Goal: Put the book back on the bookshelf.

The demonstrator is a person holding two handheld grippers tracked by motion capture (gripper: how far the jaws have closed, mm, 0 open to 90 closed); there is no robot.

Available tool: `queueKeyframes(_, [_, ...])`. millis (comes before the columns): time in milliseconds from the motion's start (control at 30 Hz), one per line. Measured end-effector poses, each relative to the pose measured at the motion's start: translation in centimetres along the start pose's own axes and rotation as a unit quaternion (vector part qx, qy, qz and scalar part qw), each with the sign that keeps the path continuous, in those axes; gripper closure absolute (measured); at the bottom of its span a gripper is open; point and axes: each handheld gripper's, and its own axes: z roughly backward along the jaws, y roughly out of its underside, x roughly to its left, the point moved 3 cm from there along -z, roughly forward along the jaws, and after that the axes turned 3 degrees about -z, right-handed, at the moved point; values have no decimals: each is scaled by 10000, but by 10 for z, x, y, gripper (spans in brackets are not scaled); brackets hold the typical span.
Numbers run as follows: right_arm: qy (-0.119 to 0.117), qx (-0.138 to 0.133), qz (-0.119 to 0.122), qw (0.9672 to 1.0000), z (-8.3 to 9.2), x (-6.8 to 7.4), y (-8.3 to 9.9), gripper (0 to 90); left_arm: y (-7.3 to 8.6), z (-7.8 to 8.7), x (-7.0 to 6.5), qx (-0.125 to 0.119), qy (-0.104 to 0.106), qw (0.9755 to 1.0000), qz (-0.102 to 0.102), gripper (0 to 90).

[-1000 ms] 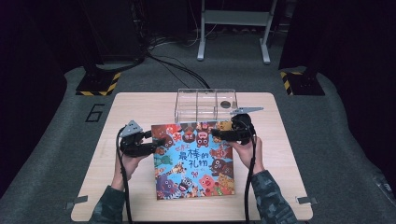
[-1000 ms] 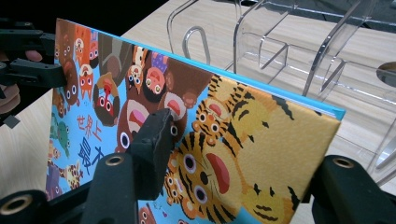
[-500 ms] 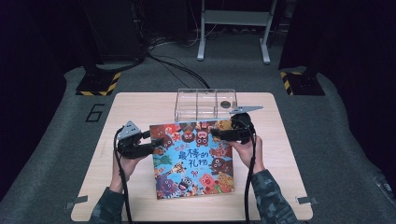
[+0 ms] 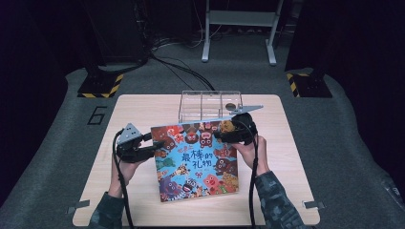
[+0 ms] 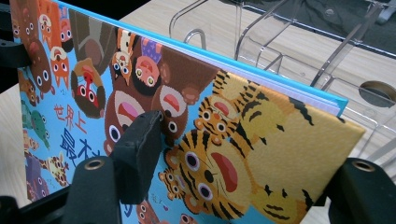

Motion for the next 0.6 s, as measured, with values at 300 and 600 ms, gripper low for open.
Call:
queueKeyframes(300, [-24,-99,120,9999,0,2,-3,347,-3,8,-1,-27,-52,9999,-153,500])
queueKeyframes(600, [3,-417,404,9983,5,9,-7,347,-4,17,6,-190,110,9997,-54,558])
